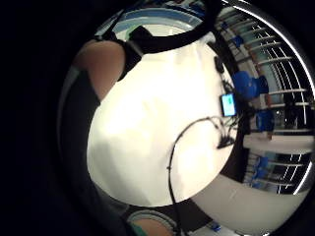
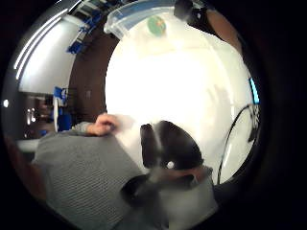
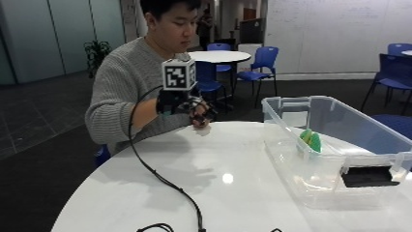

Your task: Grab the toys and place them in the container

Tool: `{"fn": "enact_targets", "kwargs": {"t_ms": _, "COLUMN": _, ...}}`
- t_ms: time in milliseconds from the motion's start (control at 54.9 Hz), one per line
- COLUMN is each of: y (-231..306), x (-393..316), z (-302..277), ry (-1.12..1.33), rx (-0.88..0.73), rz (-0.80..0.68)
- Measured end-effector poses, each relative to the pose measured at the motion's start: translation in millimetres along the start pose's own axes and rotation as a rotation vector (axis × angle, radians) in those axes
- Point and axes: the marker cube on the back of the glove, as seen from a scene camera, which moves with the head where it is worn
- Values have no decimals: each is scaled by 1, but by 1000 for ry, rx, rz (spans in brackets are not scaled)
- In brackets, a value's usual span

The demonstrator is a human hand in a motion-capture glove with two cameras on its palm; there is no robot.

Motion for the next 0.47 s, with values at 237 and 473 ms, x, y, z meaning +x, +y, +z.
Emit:
{"fn": "enact_targets", "kwargs": {"t_ms": 237, "y": 104, "x": -35, "z": 62, "ry": -199, "rx": 30, "rz": 317}}
{"fn": "enact_targets", "kwargs": {"t_ms": 473, "y": 153, "x": -41, "z": 91, "ry": -243, "rx": 42, "rz": 431}}
